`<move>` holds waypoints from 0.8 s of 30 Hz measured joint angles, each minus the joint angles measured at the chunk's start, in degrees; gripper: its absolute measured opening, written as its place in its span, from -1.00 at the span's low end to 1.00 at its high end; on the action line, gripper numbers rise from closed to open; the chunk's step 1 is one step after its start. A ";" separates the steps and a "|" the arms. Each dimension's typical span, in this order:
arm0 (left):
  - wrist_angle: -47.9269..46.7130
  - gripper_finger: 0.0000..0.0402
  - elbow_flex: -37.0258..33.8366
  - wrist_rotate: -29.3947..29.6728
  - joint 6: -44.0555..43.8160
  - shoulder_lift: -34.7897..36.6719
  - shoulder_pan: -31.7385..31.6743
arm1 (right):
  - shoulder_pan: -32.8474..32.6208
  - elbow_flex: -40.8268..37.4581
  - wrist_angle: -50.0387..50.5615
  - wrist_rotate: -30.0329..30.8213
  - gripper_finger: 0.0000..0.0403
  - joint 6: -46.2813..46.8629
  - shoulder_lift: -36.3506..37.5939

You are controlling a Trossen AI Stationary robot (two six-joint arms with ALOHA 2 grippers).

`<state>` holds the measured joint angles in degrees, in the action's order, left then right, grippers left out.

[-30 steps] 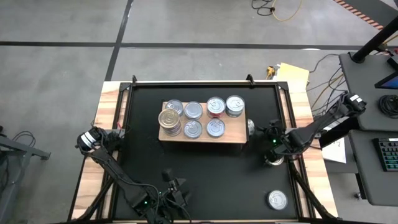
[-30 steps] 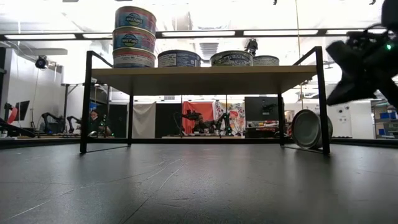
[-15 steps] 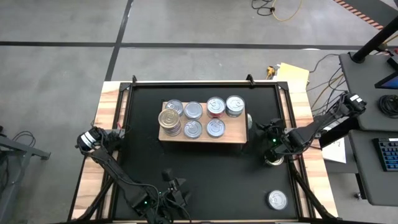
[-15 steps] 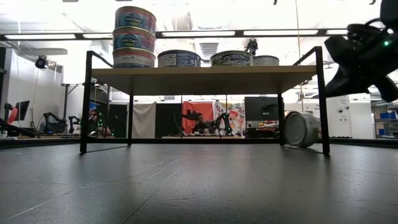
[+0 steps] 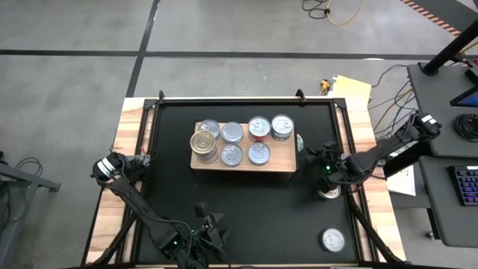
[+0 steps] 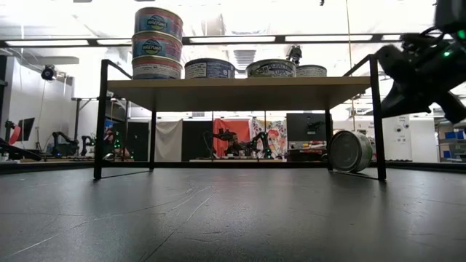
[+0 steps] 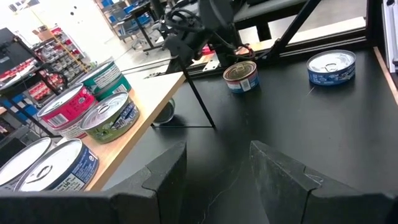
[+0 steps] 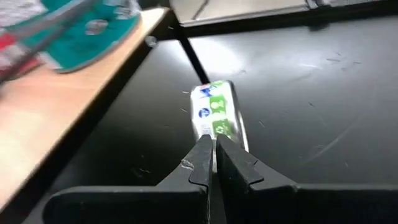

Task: Stack canned seafood by type on shelf
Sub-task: Stack the green tuna can on the green tuna can

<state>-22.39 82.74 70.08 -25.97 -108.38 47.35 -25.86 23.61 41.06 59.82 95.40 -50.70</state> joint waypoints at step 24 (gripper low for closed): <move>-0.02 -0.20 0.00 -0.06 0.91 0.02 0.09 | 24.80 4.40 -4.39 -19.10 -0.94 -31.15 10.32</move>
<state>-22.41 82.74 70.02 -25.06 -108.36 47.44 -1.06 28.01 36.67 40.72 64.25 -40.38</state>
